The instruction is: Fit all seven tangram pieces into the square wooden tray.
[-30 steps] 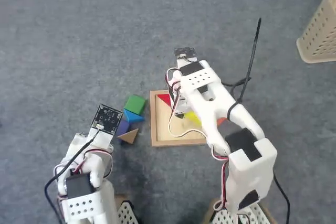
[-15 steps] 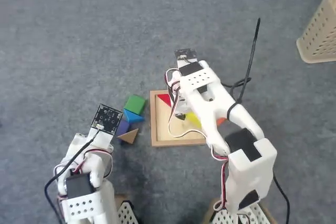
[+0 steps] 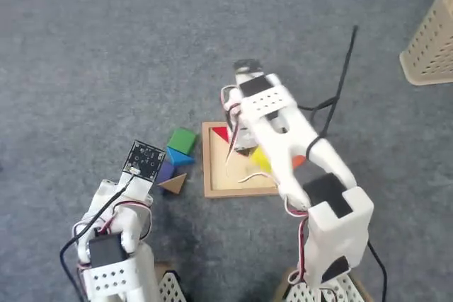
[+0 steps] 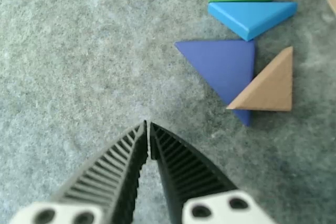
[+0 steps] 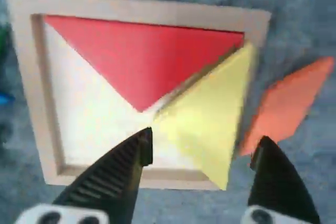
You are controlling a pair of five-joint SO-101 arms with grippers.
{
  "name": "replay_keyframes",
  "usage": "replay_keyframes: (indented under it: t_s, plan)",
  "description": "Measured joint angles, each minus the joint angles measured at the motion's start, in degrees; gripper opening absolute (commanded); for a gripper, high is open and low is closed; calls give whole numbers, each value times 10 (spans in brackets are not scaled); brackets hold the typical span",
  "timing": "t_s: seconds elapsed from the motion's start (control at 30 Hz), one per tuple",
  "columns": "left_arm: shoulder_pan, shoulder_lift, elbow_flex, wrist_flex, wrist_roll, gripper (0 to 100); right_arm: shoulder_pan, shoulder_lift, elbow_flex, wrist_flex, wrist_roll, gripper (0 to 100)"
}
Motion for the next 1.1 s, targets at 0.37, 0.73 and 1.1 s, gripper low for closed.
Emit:
replay_keyframes:
  t_s: [0.37, 0.73, 1.1]
  plan:
    - [0, 0, 0, 0, 0, 13, 81, -122, 114, -81, 125, 6]
    - [0, 0, 0, 0, 0, 13, 81, -137, 273, -232, 176, 6]
    - [0, 0, 0, 0, 0, 13, 66, -91, 232, -232, 153, 6]
